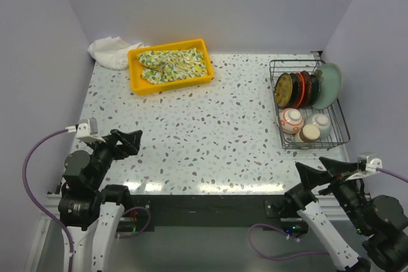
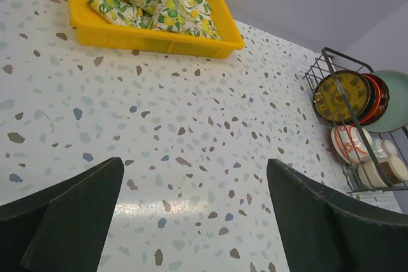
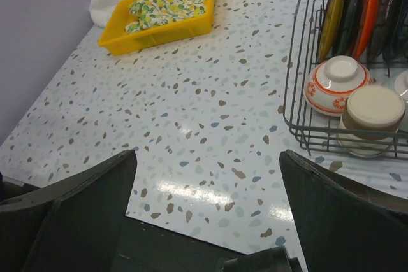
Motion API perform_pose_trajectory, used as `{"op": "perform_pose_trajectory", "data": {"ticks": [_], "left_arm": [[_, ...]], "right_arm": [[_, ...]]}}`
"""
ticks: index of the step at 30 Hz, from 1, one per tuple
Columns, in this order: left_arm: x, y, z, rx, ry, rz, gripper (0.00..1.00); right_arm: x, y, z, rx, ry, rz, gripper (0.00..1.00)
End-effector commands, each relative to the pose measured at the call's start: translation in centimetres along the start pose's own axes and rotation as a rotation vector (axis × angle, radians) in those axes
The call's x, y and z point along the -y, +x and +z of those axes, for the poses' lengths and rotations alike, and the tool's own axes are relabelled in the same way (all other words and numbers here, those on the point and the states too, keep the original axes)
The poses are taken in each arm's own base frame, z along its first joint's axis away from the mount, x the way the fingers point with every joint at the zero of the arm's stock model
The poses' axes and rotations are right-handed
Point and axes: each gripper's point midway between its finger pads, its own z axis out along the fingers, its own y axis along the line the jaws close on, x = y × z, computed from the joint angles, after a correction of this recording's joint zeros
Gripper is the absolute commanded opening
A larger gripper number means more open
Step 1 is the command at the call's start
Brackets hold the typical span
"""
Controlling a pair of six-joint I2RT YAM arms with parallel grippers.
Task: Unload the mixed dishes from the dish rack
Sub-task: Pick up the plate from the dish rack.
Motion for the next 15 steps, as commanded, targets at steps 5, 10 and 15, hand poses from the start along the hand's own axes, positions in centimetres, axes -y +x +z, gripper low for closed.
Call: {"op": "perform_pose_trajectory", "data": {"ticks": [5,10,15], "left_arm": [[0.2,-1.7,0.9,0.044,-0.004,0.034,1.0],[0.4,-3.2,0.7,0.112,0.004,0.079,1.0],[0.4,-3.3,1.4,0.112,0.008,0.093,1.0]], "right_arm": [[-0.3,1.0,0.7,-0.043,-0.015,-0.002,0.99],[-2.4,2.2,3.1,-0.13,-0.09,0.014,0.99],[-2.4,3.9,6.5,-0.217,-0.035,0.049,0.98]]}}
